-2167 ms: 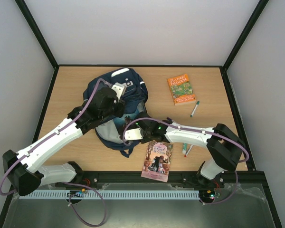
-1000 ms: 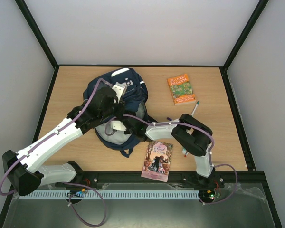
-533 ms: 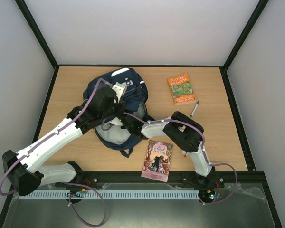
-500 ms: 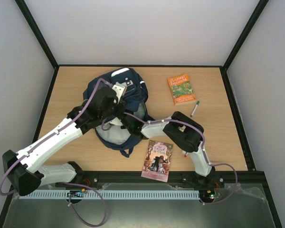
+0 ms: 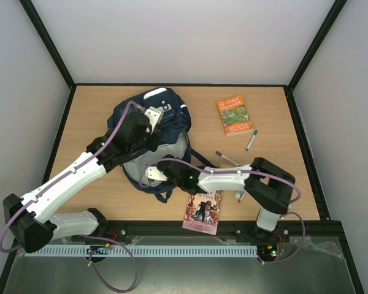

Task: Pack the student bag
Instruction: Place the book in the student bag.

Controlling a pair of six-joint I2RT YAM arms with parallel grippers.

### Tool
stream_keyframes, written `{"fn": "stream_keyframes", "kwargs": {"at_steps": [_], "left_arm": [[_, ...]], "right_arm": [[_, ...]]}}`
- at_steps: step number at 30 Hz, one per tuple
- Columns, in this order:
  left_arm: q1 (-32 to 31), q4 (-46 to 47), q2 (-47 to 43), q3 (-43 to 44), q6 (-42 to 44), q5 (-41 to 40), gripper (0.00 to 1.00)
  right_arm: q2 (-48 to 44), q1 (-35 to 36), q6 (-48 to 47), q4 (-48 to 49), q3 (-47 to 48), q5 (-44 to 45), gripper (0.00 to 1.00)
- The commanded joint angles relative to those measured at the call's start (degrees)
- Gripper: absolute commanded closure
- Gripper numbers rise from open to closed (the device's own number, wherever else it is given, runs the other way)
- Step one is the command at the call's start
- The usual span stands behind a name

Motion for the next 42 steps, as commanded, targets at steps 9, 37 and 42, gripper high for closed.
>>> {"fn": "stream_keyframes", "kwargs": {"at_steps": [9,37,42], "left_arm": [[2.4,2.6,-0.4,-9.2,-2.0,1.0,0.98],[-1.0,-2.7,-9.8,-11.5,-12.1,4.3,0.01],[-2.6,4.9,-16.0,-11.8,-6.2,7.7,0.01]], "right_arm": [[-31.4,-2.8,21.6,-33.0,-10.9,-23.7,0.62],[-46.8,-39.0,26.6,-34.9,-17.0,-45.1,0.00],[-49.0,-38.9,25.3,-39.9,-14.4,-41.9,0.01]]}}
